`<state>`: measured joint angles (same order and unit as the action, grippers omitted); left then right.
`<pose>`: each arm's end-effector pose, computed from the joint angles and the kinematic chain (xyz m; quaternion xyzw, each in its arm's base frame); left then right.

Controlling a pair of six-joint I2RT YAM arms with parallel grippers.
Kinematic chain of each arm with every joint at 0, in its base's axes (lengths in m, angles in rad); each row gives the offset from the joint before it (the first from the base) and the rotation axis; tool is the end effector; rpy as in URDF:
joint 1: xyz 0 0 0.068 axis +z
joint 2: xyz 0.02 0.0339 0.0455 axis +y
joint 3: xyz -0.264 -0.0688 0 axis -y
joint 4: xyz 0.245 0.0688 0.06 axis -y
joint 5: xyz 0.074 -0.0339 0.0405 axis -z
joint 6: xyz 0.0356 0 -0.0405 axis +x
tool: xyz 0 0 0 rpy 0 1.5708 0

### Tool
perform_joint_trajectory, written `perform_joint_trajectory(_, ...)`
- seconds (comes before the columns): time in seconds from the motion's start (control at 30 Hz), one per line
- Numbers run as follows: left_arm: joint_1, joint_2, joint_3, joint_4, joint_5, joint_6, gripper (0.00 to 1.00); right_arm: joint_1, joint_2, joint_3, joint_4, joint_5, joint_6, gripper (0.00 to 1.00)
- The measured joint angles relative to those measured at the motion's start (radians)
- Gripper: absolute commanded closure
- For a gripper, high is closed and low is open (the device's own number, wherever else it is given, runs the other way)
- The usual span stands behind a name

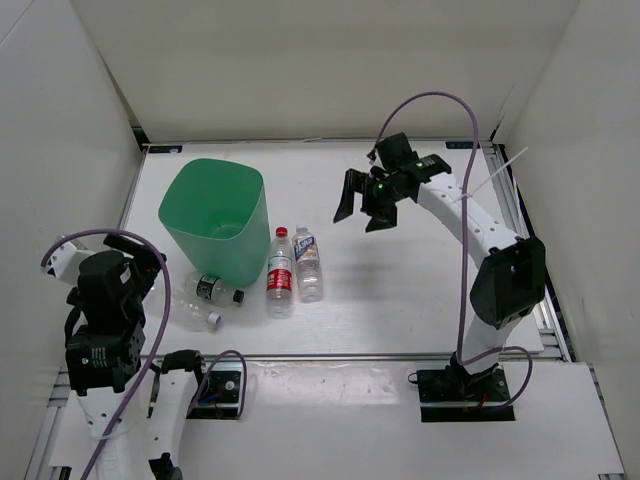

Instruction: Put the plastic bottles in the bin

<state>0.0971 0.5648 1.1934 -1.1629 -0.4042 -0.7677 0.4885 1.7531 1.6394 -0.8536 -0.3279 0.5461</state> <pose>0.0501 0.0190 0.3930 -0.4469 0.7310 0.0050 0.5156 0.3295 0.1881 0.3163 -0.0214 0.9430 0.2805 0.1778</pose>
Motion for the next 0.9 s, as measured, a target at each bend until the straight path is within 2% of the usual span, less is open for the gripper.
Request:
perform_joint_trajectory(0.13,0.0,0.001,0.005,0.004,0.001,0.029,0.0,0.011,0.009,-0.112,0.019,0.002,0.0,0.0)
perform_joint_trajectory(0.23,0.0,0.001,0.005,-0.003,0.008,0.039,0.0,0.051,0.053,-0.137,0.022,0.006,-0.005,0.0)
perform_joint_trajectory(0.67,0.0,-0.03,-0.008,-0.095,0.033,0.074,0.0,0.165,0.29,-0.073,0.076,-0.001,-0.03,0.0)
perform_joint_trajectory(0.9,0.0,-0.032,-0.046,-0.124,0.076,0.079,0.0,0.196,0.337,-0.016,0.13,-0.034,-0.026,0.0)
